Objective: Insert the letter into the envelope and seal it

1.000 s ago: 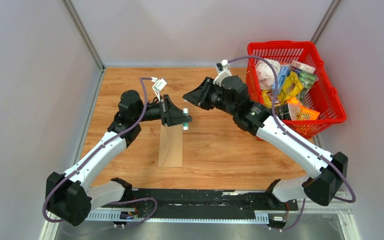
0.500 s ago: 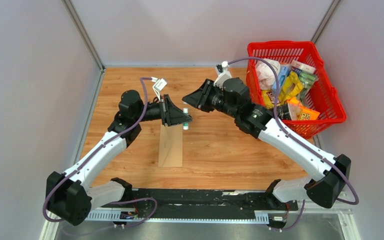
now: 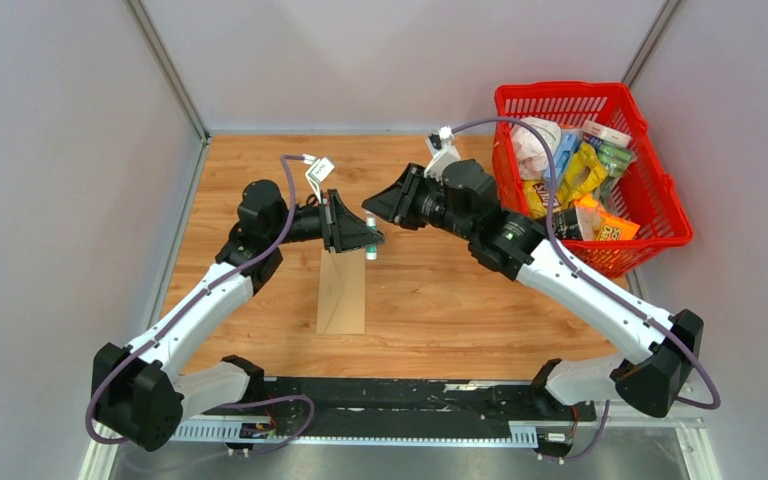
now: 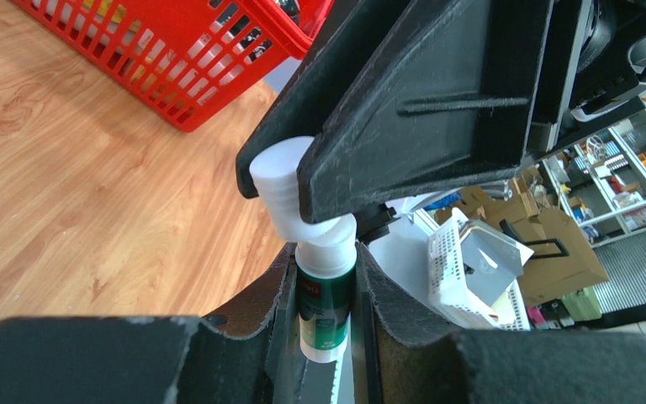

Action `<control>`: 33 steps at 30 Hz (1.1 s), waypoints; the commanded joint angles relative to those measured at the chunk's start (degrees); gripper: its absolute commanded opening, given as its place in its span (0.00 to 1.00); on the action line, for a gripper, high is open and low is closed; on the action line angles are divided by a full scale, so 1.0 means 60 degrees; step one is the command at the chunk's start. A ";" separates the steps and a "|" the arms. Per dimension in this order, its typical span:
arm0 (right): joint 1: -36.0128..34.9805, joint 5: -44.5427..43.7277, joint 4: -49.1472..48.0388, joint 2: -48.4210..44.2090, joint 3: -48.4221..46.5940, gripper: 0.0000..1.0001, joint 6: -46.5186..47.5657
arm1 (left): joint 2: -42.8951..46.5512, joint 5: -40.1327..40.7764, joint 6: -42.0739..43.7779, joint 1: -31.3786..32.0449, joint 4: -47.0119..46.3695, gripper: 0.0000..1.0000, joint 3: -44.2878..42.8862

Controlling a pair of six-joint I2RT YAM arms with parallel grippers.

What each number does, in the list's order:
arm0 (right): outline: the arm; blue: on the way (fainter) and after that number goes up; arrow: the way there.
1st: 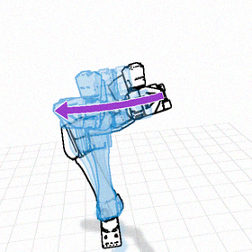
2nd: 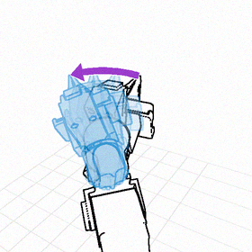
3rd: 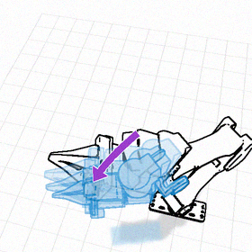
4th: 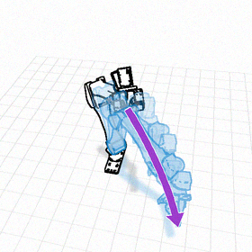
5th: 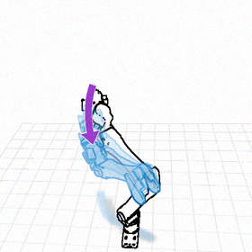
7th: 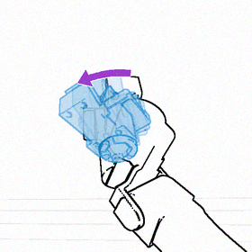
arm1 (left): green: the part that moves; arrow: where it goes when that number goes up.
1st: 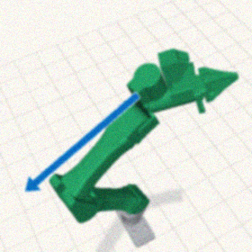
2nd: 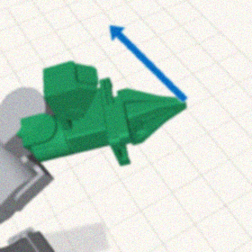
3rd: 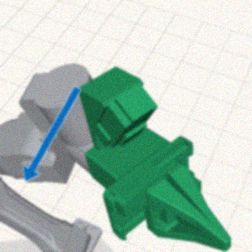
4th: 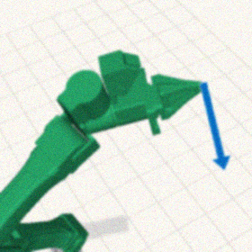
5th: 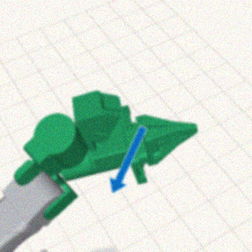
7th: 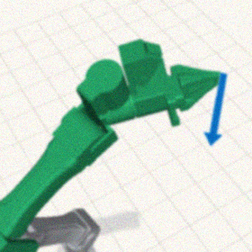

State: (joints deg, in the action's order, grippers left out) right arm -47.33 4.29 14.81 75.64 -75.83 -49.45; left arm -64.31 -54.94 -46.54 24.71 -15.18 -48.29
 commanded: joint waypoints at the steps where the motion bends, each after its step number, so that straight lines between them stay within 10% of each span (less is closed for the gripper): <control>1: -0.0168 -0.0291 0.0168 -0.0287 -0.0032 0.07 0.0273 | 0.0026 -0.0102 0.0243 -0.0002 -0.0239 0.00 -0.0227; 33: -0.0373 -0.0203 0.0388 -0.0389 -0.0369 0.08 0.0449 | -0.0033 0.0001 0.0609 -0.0002 0.0113 0.00 -0.0286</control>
State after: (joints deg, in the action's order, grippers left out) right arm -48.84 2.61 17.30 75.42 -75.81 -47.68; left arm -64.36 -54.98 -44.60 24.71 -13.37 -48.29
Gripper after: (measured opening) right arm 0.225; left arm 0.303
